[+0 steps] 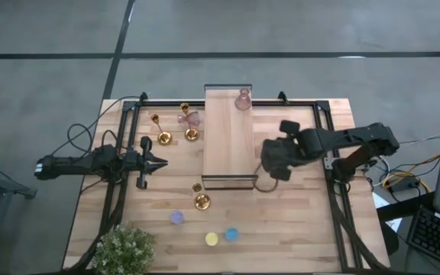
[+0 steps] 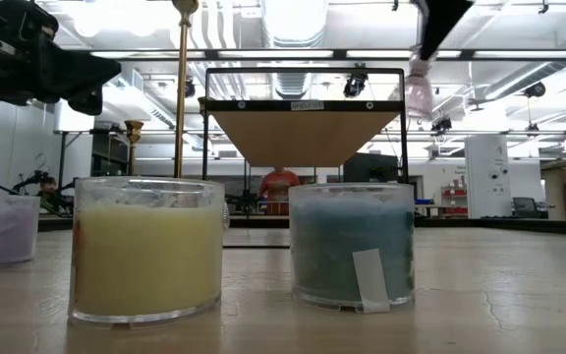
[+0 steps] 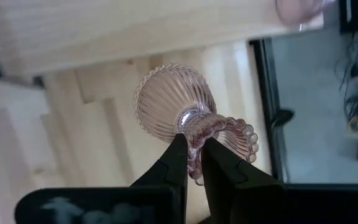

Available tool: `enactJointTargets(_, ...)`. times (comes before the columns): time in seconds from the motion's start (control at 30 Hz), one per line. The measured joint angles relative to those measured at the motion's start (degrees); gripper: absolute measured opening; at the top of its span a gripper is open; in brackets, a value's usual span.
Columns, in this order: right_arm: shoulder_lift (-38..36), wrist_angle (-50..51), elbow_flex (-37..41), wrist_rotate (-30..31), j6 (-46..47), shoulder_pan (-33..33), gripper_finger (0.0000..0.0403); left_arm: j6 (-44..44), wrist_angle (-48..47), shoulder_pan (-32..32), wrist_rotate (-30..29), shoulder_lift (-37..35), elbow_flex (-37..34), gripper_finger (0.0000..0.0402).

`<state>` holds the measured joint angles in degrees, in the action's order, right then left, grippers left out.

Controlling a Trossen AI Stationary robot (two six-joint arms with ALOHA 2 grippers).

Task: Pick & Place candle stick holders
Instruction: Put the bottom purple glass candle holder on the shelf

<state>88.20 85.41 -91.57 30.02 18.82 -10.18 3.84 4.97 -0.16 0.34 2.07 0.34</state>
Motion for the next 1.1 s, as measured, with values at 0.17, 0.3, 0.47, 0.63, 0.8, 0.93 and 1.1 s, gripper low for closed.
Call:
enactJointTargets(0.17,1.8,-4.8,-3.2,0.1,-12.4,5.3,0.0023,0.0,0.0,0.0,0.0,0.0,0.0,0.0037)
enactJointTargets(0.3,4.6,-5.5,-8.3,0.0,-19.6,8.5,0.0023,0.0,0.0,0.0,0.0,0.0,0.0,0.0037)
enactJointTargets(0.47,10.3,-5.3,-16.0,-0.2,-28.1,11.6,0.0023,0.0,0.0,0.0,0.0,0.0,0.0,0.0037)
enactJointTargets(0.63,16.4,-4.6,-24.0,-0.3,-33.3,13.8,0.0027,0.0,0.0,0.0,0.0,0.0,0.0,0.0037)
enactJointTargets(0.8,21.4,-0.7,-30.1,-0.4,-35.6,15.7,0.0027,0.0,0.0,0.0,0.0,0.0,0.0,0.0037)
enactJointTargets(0.93,24.9,3.2,-33.9,-2.1,-35.6,17.3,0.0027,0.0,-0.1,0.0,0.0,0.0,0.0,0.0037)
enactJointTargets(1.1,28.2,4.9,-37.1,-6.1,-36.0,18.2,0.0028,0.0,-0.1,0.0,0.0,0.0,0.0,0.0037)
